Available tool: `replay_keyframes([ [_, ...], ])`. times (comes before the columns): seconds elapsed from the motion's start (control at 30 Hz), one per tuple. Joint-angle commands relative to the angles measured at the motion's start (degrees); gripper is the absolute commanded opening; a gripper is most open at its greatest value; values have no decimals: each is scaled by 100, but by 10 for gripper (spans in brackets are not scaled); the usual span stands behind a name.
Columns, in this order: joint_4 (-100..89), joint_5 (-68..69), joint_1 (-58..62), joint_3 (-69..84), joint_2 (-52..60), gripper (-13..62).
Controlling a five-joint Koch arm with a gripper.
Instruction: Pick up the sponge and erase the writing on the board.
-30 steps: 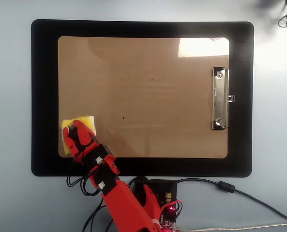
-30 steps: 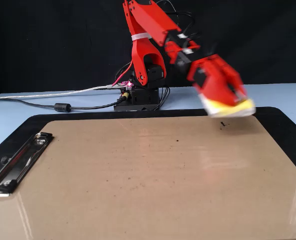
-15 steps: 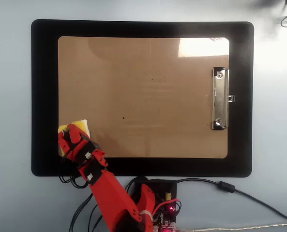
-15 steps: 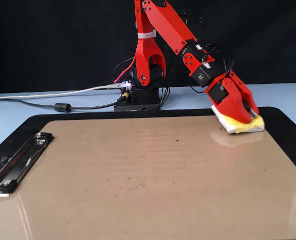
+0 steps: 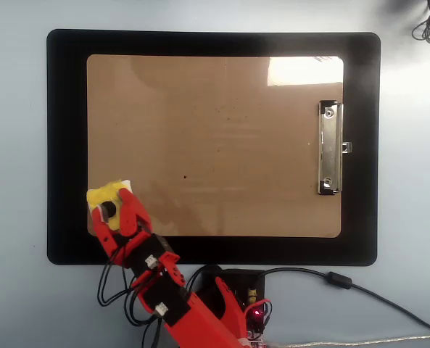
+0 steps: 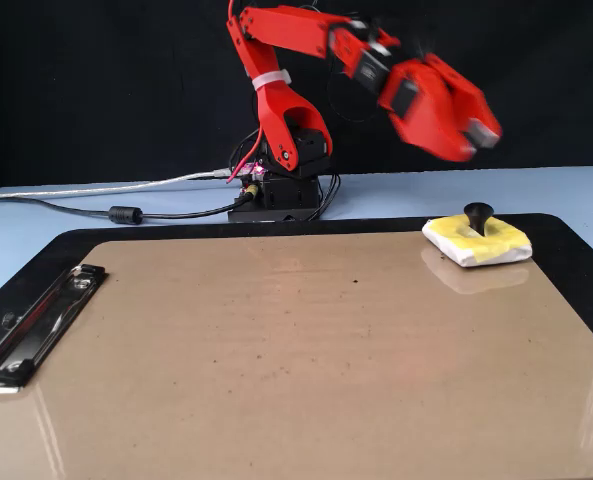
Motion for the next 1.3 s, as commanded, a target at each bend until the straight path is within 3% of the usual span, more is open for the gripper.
replay_keyframes([
  [0.0, 1011, 246, 756, -202, 527, 263],
  [0.13, 1538, 1406, 1916, 246, 773, 328],
  [0.33, 2197, 2619, 3718, 1310, 1037, 336],
  [0.53, 5572, 2602, 5186, 967, 1037, 339],
  [0.63, 6381, 2540, 5484, 914, 1037, 338],
  [0.97, 6021, 2452, 5616, 2039, 1037, 341],
  [1.27, 6012, 2452, 5607, 2039, 1037, 342],
])
